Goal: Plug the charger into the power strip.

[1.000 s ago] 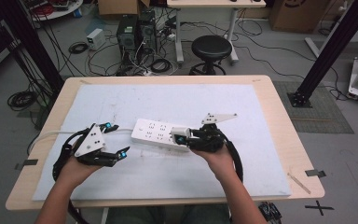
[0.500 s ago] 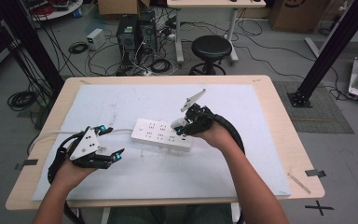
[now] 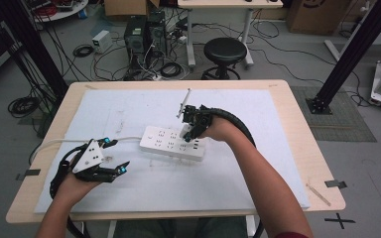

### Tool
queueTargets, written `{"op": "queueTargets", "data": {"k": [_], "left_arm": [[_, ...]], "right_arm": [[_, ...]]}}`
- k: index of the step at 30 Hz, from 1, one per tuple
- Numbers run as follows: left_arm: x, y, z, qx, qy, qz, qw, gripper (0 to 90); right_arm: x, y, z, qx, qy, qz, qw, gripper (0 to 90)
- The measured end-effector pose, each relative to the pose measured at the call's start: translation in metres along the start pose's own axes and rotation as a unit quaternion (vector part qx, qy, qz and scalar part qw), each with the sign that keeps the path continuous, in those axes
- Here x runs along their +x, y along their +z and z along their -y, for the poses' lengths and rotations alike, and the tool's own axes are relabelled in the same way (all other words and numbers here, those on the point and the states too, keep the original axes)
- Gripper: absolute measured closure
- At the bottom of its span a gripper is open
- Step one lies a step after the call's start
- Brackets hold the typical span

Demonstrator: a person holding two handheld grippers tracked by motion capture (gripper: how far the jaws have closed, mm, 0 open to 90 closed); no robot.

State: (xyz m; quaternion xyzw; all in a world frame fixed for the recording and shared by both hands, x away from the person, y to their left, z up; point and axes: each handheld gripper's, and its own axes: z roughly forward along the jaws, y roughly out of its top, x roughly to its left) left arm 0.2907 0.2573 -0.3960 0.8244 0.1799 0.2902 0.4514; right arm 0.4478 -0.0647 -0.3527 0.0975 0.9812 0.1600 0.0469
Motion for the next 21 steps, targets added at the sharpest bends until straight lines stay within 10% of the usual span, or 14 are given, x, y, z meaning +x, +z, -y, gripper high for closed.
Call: {"op": "queueTargets", "data": {"k": [21], "left_arm": [[0.002,0.001,0.004,-0.005,-0.009,-0.003,0.9999,22.7]], "right_arm": [[-0.007,0.015,-0.02,0.057,-0.029,-0.009,0.9979,63.4]]}}
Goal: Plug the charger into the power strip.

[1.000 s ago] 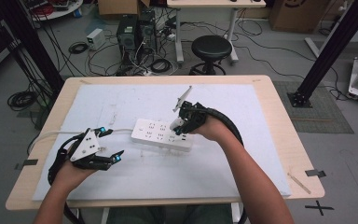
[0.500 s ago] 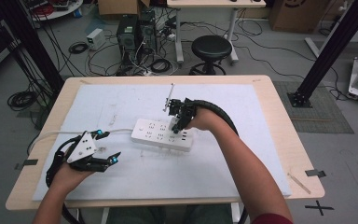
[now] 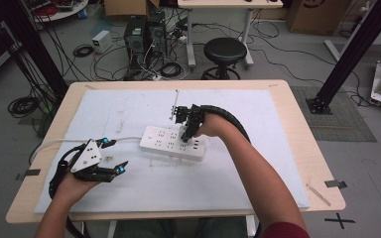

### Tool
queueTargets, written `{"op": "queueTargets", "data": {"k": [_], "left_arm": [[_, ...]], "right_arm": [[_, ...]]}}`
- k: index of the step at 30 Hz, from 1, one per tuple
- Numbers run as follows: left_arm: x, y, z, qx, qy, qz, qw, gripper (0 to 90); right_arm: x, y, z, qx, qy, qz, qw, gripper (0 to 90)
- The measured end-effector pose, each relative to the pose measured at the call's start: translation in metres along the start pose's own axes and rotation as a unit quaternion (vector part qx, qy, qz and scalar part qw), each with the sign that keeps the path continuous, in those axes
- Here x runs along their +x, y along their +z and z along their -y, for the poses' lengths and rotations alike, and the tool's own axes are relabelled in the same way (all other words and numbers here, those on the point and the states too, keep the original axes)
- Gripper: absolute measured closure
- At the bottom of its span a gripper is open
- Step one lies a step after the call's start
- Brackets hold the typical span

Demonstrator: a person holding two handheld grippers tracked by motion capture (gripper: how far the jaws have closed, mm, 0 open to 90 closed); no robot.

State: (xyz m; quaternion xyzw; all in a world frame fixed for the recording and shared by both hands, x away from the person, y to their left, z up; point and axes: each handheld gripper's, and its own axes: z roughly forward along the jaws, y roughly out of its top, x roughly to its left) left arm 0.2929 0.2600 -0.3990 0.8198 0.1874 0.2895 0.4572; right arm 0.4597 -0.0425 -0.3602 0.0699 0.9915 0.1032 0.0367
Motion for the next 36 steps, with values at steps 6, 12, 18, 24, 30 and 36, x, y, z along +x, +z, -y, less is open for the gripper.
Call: {"op": "queueTargets", "data": {"k": [6,12,18,24,30,36], "left_arm": [[-0.003,0.003,-0.003,0.002,0.005,0.002,1.0,22.7],[-0.004,0.005,-0.006,0.0,0.006,0.003,1.0,22.7],[-0.004,0.004,-0.005,0.002,0.005,0.002,1.0,22.7],[-0.004,0.003,-0.008,-0.003,0.005,0.0,1.0,22.7],[-0.004,0.001,-0.007,0.002,0.006,0.005,1.0,22.7],[0.001,0.001,-0.007,0.005,0.003,0.003,1.0,22.7]], "right_arm": [[0.001,0.001,-0.001,0.0,0.005,0.003,1.0,63.6],[0.006,0.011,-0.009,0.026,-0.005,0.02,0.9994,63.6],[0.003,0.012,-0.007,0.022,0.006,0.011,0.9997,63.8],[0.004,0.015,-0.007,0.019,0.015,0.012,0.9996,63.8],[0.002,0.014,-0.006,0.013,0.019,0.007,0.9997,62.5],[0.002,-0.012,0.01,-0.08,0.073,0.007,0.9941,44.8]]}}
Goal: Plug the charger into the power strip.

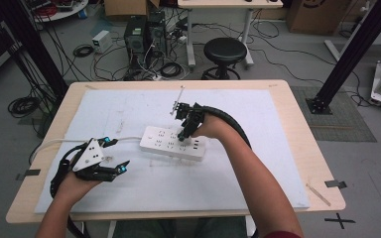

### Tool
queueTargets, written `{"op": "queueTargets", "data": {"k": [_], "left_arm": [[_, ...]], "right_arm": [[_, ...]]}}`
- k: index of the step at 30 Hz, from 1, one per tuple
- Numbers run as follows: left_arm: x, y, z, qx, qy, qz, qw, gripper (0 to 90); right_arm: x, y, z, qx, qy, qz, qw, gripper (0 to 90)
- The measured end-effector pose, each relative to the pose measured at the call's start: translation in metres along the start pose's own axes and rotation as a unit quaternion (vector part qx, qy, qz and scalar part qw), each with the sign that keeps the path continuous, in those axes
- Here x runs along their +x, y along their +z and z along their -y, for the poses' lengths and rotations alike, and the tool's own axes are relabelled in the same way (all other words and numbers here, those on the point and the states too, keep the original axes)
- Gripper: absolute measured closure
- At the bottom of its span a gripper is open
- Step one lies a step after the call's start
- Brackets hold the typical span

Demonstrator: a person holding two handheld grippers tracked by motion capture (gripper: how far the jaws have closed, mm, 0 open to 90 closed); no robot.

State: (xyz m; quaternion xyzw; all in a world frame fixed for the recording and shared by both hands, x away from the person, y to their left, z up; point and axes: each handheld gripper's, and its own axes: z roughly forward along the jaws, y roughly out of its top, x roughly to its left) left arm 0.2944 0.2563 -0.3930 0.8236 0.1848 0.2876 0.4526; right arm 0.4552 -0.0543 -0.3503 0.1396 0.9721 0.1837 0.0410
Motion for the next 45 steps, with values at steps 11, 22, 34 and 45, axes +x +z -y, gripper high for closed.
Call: {"op": "queueTargets", "data": {"k": [11,22,34,45], "left_arm": [[0.001,0.002,-0.016,-0.019,-0.002,0.021,0.9996,22.7],[0.002,0.003,-0.016,-0.033,-0.014,0.035,0.9988,22.7],[0.004,0.003,-0.023,-0.043,-0.027,0.043,0.9978,22.7],[0.004,0.003,-0.028,-0.045,-0.027,0.041,0.9978,22.7]], "right_arm": [[0.027,-0.055,0.067,-0.188,0.086,0.015,0.9783,24.8],[0.055,-0.077,0.131,-0.29,0.115,0.045,0.9491,20.9],[0.07,-0.075,0.178,-0.351,0.134,0.061,0.9249,20.8],[0.069,-0.069,0.177,-0.34,0.137,0.059,0.9284,20.8]]}}
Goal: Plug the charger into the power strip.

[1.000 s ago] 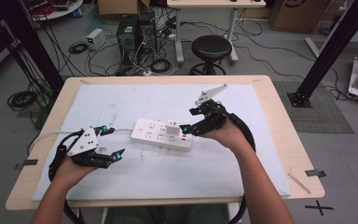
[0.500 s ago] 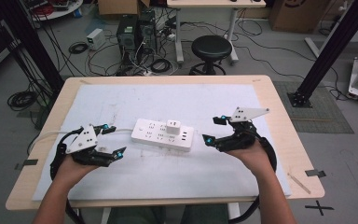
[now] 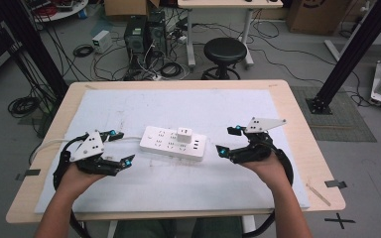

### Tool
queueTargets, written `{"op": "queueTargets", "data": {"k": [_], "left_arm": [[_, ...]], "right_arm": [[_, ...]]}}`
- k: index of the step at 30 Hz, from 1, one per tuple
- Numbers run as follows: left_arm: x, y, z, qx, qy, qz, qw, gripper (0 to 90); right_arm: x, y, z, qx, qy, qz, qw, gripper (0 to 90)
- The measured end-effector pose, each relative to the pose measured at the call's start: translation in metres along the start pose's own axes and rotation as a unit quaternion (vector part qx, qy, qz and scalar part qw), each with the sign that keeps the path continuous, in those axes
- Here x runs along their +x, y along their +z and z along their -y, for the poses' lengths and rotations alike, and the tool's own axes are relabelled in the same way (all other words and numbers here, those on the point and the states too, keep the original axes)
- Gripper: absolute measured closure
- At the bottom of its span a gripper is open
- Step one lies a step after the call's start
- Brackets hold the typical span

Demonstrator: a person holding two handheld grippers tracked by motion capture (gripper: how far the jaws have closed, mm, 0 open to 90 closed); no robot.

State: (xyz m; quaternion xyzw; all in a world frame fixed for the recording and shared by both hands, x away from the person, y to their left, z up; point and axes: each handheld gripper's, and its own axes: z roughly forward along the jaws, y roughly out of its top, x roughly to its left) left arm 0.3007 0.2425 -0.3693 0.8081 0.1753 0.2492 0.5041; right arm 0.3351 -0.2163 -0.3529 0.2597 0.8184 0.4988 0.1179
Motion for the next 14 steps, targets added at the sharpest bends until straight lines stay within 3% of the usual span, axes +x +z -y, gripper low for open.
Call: {"op": "queueTargets", "data": {"k": [14], "left_arm": [[0.0025,0.0043,0.0021,0.007,-0.005,0.001,1.0,22.7]], "right_arm": [[-0.0023,0.0044,-0.0015,0.001,0.003,-0.005,1.0,20.8]]}}
